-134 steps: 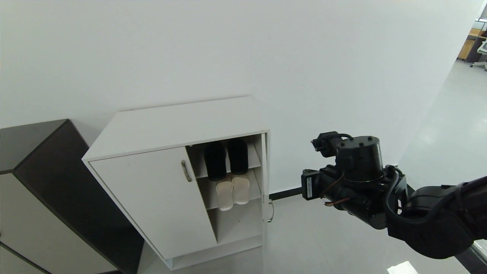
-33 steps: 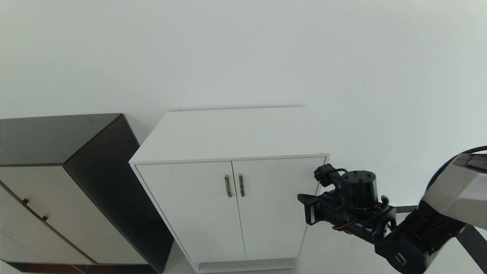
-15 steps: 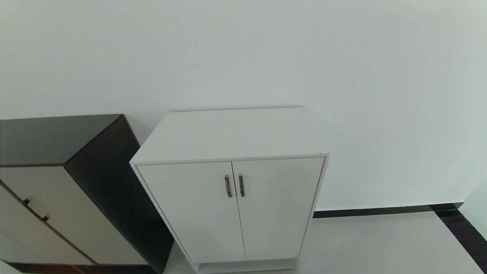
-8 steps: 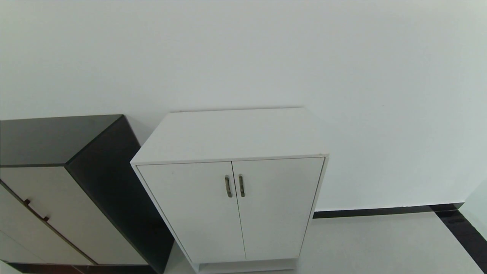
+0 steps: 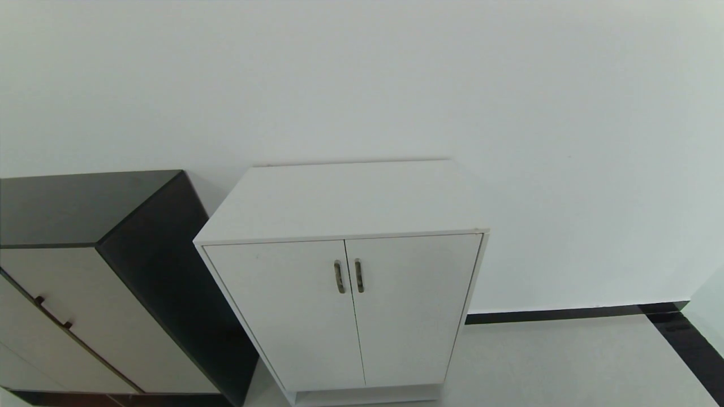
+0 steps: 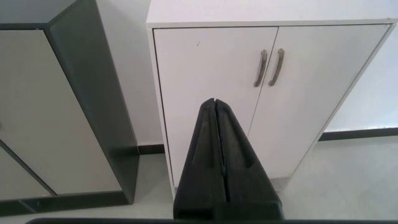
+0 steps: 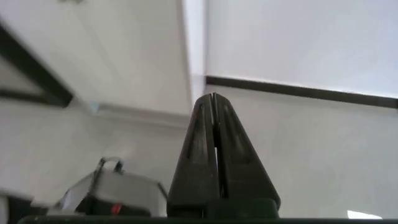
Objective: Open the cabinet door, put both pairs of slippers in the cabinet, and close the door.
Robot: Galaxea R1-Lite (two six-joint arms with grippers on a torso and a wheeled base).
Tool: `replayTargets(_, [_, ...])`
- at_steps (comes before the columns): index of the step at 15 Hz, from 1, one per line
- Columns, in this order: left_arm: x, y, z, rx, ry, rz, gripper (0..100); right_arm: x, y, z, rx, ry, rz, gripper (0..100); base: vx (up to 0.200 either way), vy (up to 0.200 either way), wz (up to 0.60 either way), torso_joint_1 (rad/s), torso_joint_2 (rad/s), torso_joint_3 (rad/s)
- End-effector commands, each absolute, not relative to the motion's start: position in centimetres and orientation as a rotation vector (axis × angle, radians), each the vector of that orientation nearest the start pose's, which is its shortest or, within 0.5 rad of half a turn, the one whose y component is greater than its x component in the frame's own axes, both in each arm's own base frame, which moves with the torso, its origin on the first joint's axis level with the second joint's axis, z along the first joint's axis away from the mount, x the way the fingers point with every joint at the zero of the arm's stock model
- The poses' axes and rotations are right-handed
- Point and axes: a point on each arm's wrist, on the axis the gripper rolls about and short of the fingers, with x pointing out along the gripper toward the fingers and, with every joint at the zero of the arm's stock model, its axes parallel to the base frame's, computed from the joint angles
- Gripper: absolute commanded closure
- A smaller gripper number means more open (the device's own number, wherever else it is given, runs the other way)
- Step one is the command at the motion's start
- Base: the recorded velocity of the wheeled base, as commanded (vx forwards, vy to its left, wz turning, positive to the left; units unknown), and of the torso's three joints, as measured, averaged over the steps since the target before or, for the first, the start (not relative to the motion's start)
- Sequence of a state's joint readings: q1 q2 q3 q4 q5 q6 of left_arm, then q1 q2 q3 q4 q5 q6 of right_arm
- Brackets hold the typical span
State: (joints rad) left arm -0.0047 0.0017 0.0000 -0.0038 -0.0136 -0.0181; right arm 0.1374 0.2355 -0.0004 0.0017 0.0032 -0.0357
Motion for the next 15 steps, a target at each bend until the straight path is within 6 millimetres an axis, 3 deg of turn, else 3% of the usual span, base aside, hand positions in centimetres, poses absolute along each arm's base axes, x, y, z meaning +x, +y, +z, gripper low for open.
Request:
replayTargets(1, [-2.27,-0.02,7.60,-0.018,-0.003,-0.018,100,-1.56,-0.10,7.71,-0.038,0.094,0.071,100,0.000,0.000,0.00,0.000,0.00,0.000])
replayTargets(5, [-2.27,-0.02,7.60,-0.018,-0.003,-0.018,100,-2.27,0.01,7.54,-0.038,0.003,0.009,100,0.000,0.000,0.00,0.000,0.00,0.000])
replayTargets(15, [-2.27,-0.02,7.60,-0.011,-0.003,-0.017,100,-2.27,-0.01,7.54,-0.025,0.003,0.000,100,0.000,0.000,0.00,0.000,0.00,0.000])
